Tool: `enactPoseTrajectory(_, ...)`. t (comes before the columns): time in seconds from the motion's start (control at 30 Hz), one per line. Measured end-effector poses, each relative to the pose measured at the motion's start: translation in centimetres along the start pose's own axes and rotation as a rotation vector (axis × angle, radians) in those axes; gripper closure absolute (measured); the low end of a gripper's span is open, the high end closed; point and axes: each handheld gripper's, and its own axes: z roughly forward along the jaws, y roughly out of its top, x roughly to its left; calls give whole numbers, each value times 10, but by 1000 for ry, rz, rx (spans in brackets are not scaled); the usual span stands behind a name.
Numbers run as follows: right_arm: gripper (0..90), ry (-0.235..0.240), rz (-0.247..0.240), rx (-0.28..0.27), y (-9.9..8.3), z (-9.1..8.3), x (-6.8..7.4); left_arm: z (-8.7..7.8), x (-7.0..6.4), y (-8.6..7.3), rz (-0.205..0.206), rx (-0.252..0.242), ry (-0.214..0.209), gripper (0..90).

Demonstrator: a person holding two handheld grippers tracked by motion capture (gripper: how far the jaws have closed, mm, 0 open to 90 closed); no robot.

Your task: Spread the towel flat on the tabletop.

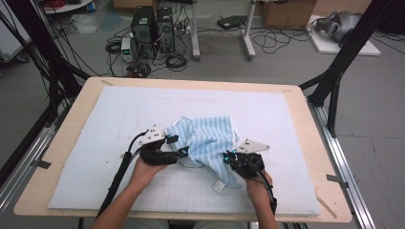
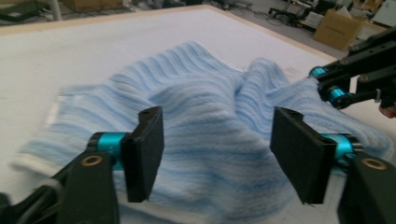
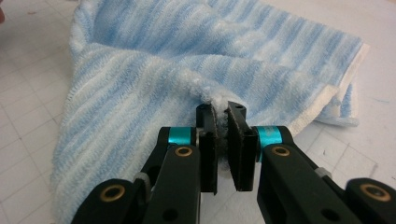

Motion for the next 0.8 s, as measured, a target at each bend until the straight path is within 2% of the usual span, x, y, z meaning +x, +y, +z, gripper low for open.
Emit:
enactPoseTrajectory(0.17, 832, -7, -2, -3, 0, 0, 1, 13, -7, -3, 13, 65, -23, 322)
enactPoseTrajectory(0.23, 833, -7, 1, -4, 0, 0, 2, 17, -6, -6, 21, 106, -17, 355)
enactPoseTrajectory(0.37, 833, -4, -2, -7, 1, 0, 3, 17, -3, -8, 57, 170, -10, 717)
enactPoseTrajectory(0.4, 833, -4, -4, -9, 1, 0, 3, 15, -1, -7, 63, 169, -10, 789)
enactPoseTrajectory(0.47, 834, 0, -3, -11, 1, 0, 4, 10, 4, -4, 73, 147, 6, 814)
enactPoseTrajectory(0.63, 836, 18, -17, -36, 6, -3, 9, -8, 14, 7, 85, 49, 34, 823)
enactPoseTrajectory(0.8, 836, 24, -29, -46, 15, -3, 12, -23, 29, 15, 86, 3, 57, 823)
